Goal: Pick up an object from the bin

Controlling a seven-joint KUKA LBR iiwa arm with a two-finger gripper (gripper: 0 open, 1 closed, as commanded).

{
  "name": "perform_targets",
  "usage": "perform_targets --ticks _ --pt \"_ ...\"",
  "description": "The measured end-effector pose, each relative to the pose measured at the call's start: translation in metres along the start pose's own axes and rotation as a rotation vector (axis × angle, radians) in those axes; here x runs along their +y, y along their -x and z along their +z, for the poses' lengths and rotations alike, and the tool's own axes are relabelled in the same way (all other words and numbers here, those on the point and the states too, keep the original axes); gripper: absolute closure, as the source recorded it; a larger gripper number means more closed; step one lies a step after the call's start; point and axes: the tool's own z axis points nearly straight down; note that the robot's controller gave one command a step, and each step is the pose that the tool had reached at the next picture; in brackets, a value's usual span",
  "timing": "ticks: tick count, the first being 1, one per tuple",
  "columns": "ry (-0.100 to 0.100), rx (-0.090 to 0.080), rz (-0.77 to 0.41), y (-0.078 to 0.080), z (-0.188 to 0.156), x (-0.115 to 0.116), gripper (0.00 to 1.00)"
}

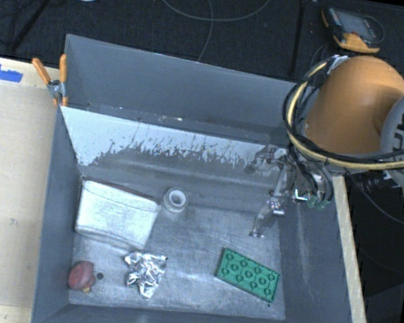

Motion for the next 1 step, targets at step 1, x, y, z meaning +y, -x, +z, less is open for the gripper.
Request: perform_targets --ticks 1 --pt "0.003 -0.011 -0.166 -0.0564 0.1525 -0.0947 0.00"
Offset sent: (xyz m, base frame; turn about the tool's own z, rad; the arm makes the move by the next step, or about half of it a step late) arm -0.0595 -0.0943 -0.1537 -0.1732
